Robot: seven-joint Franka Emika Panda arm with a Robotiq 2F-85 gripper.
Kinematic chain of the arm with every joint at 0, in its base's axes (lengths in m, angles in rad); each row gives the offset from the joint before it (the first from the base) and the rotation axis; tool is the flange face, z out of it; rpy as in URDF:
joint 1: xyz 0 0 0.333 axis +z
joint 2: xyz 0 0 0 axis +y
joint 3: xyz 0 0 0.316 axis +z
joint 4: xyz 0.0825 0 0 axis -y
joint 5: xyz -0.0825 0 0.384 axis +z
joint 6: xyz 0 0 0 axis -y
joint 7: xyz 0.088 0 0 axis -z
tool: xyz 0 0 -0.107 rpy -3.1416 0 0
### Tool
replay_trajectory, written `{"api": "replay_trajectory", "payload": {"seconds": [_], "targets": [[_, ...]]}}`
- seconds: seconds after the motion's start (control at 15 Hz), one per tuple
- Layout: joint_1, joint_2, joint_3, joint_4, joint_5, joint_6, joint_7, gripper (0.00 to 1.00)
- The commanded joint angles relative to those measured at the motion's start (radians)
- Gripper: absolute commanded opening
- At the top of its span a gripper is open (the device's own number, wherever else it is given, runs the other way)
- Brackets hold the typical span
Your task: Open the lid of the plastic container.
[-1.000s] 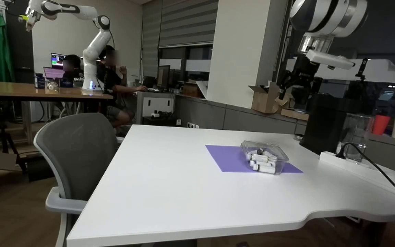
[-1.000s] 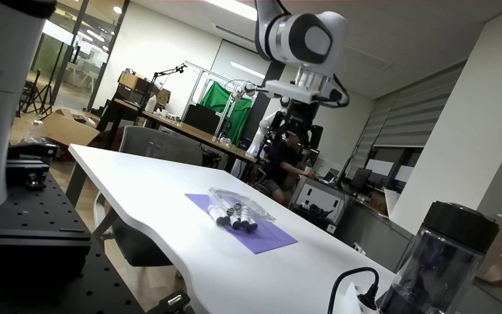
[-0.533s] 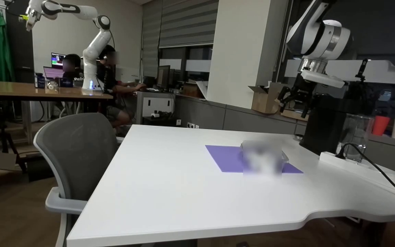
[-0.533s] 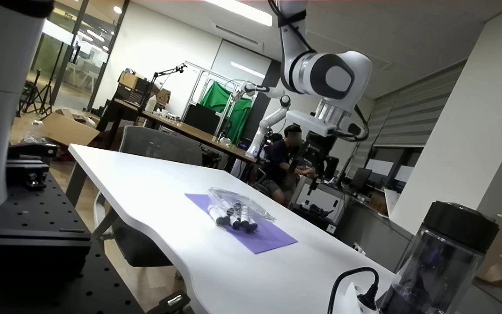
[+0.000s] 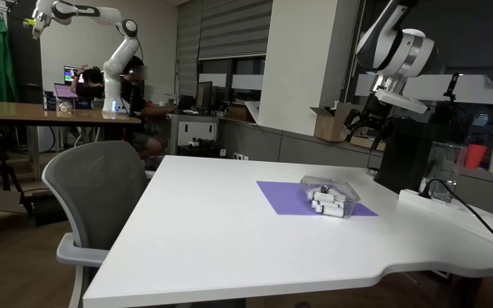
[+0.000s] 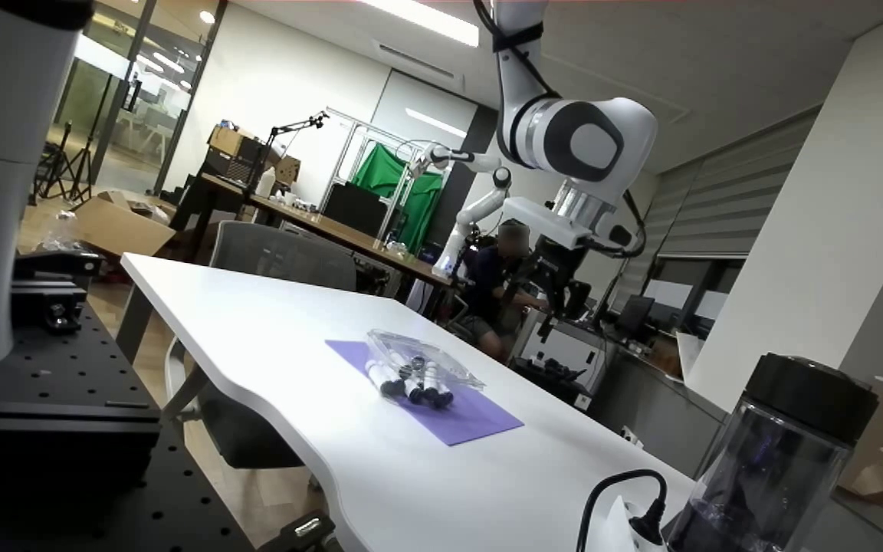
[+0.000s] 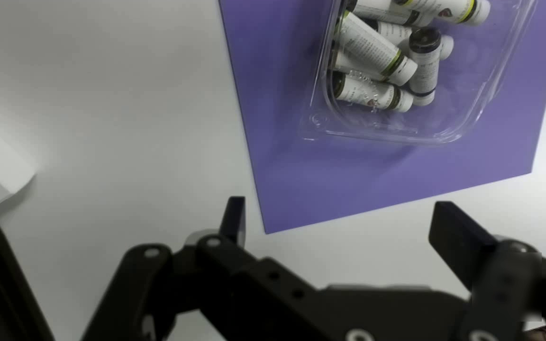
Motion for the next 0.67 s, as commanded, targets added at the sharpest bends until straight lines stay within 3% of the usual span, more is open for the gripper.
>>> {"api": "replay_trajectory", "payload": {"seconds": [0.0,0.6], "targets": [[-0.117,0.101,0.078,0.127,0.113,-0.126,-0.231,1.0],[-0.196,0.318,0.101,0.347,0.099,-0.341,-0.428,1.0]]}}
